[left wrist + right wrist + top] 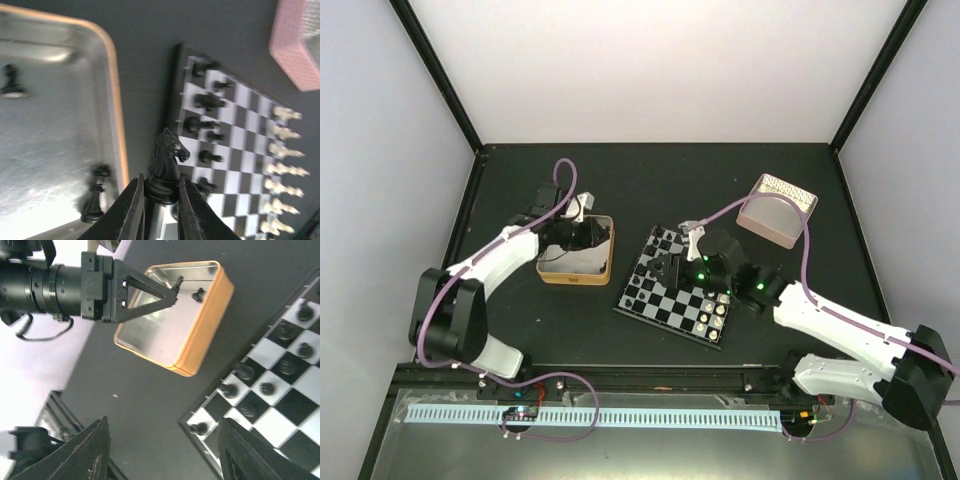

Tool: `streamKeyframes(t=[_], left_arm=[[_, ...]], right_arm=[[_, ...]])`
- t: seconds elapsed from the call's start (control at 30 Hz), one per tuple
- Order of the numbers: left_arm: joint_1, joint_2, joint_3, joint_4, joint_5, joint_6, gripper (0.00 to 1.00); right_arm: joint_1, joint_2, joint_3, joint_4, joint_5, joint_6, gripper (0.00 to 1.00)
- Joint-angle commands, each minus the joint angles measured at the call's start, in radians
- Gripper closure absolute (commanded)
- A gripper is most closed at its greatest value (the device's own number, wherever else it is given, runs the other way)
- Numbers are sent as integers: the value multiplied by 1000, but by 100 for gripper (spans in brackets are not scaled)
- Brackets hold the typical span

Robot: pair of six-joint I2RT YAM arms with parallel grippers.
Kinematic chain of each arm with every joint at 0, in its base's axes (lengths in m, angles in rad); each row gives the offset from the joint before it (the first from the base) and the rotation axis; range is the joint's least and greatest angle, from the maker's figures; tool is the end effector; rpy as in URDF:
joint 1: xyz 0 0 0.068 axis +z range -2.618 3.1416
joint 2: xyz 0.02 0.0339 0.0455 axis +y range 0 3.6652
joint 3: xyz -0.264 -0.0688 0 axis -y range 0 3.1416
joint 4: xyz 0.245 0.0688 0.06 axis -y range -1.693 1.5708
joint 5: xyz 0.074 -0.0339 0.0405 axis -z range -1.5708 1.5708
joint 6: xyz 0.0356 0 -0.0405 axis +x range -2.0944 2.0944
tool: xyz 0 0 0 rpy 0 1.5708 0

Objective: Set up the chess pieces on the board
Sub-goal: Place the chess piece on the chessboard.

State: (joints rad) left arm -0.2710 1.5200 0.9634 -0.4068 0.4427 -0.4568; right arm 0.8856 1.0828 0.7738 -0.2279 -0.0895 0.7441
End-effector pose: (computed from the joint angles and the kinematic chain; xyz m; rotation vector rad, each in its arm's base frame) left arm 0.2916 -0.0969 0.2115 -0.0587 2.6108 -0.8384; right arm 0.1506 0.1893 0.2734 -0.2204 2.2836 1.0192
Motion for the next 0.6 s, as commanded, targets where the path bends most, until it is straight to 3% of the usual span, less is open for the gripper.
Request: streamKeyframes(t=[0.0,0.2,0.4,0.57], left_arm=[[-6,-99,-37,90,239,92,93],[-40,-270,-141,329,401,41,93],[-120,-385,-150,381,345,113,93],[-178,-433,-131,344,272,223,93]], right_arm=[[-10,53,86,96,-87,96,39],[-82,89,163,80,-149,235,40],[-137,194,375,-180,-246,164,47],[-144,213,417,-220,-294,134,53]])
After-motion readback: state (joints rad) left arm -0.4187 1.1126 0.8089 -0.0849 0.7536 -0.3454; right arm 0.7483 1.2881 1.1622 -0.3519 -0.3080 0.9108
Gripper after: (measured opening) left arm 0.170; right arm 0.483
